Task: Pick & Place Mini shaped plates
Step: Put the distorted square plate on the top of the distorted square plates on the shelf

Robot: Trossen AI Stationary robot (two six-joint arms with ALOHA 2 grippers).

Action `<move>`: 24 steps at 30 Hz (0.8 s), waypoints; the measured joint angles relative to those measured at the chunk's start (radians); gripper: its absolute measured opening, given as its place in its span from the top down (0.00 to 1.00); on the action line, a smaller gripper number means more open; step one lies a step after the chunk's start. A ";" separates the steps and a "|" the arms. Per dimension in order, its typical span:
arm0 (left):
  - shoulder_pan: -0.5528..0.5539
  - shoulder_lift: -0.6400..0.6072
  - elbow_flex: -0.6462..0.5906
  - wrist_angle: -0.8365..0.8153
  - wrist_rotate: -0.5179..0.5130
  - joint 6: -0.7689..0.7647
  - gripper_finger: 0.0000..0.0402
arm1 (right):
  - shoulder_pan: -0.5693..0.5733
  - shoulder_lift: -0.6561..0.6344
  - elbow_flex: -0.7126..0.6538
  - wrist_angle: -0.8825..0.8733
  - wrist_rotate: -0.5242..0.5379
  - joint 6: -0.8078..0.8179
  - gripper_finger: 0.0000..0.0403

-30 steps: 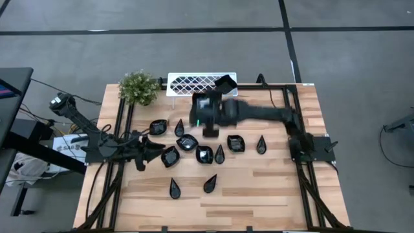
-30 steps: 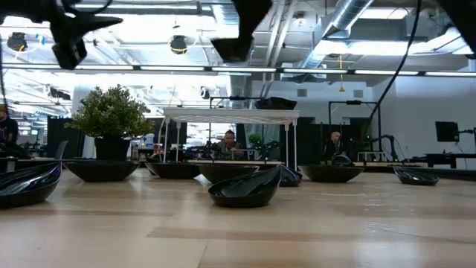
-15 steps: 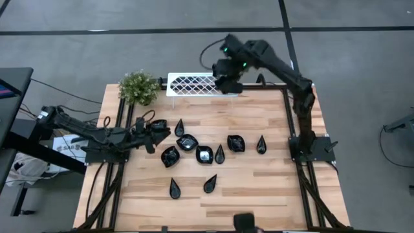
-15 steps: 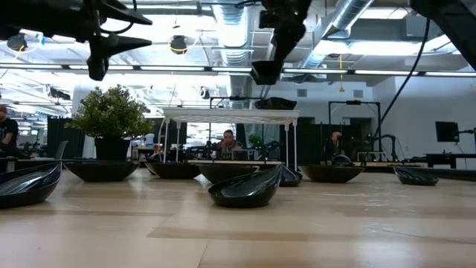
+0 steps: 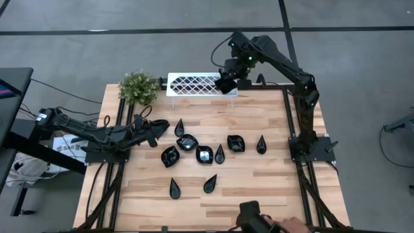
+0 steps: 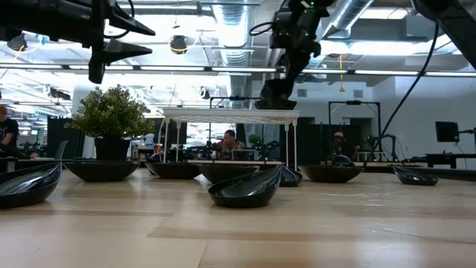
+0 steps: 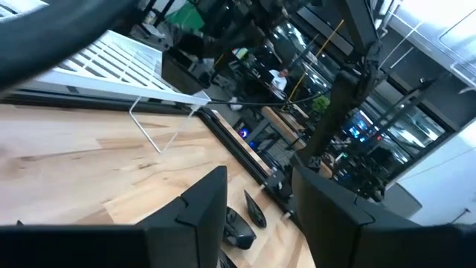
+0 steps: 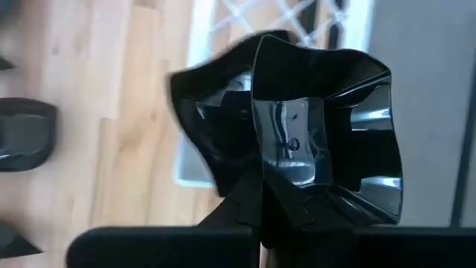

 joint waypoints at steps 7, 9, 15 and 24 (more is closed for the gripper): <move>0.000 0.000 0.000 0.000 -0.006 0.000 0.61 | 0.093 -0.065 -0.054 -0.045 0.002 -0.004 1.00; 0.000 0.000 0.000 0.000 -0.012 0.000 0.61 | 0.107 -0.121 -0.079 -0.032 0.021 -0.006 1.00; 0.000 0.000 0.001 0.000 -0.025 0.000 0.61 | 0.114 -0.327 -0.230 0.065 0.047 0.066 1.00; 0.000 0.000 0.001 0.000 -0.025 -0.004 0.61 | 0.163 -0.709 -0.876 0.829 0.119 0.054 1.00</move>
